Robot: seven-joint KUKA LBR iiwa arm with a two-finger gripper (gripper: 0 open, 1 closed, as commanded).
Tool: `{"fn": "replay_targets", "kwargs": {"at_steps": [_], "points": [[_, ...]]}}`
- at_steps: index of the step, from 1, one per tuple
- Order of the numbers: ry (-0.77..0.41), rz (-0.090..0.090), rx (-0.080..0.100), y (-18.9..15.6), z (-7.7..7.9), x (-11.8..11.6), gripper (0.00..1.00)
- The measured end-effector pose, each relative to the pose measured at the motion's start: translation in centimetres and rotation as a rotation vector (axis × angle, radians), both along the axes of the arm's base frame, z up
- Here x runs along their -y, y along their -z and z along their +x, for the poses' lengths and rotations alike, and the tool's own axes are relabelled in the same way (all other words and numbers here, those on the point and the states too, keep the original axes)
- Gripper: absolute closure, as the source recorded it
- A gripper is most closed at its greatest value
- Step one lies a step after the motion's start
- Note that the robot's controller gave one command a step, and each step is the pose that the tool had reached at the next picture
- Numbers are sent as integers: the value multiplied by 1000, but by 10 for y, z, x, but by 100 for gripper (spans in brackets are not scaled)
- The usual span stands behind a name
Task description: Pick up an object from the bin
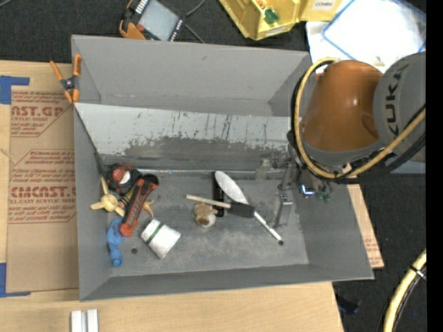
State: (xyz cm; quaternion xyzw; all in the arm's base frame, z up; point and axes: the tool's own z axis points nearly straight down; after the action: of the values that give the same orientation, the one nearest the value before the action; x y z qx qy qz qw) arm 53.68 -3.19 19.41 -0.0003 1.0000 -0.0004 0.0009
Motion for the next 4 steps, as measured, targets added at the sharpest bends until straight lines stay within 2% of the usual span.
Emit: {"fn": "replay_targets", "kwargs": {"at_steps": [1, 2, 3, 4], "points": [[0, 0, 0, 0, 0, 0, 0], [-332, 0, 5, 64, 42, -62, 0], [125, 1, 2, 103, 13, -58, 0], [-472, 2, 6, 114, 40, -48, 100]]}}
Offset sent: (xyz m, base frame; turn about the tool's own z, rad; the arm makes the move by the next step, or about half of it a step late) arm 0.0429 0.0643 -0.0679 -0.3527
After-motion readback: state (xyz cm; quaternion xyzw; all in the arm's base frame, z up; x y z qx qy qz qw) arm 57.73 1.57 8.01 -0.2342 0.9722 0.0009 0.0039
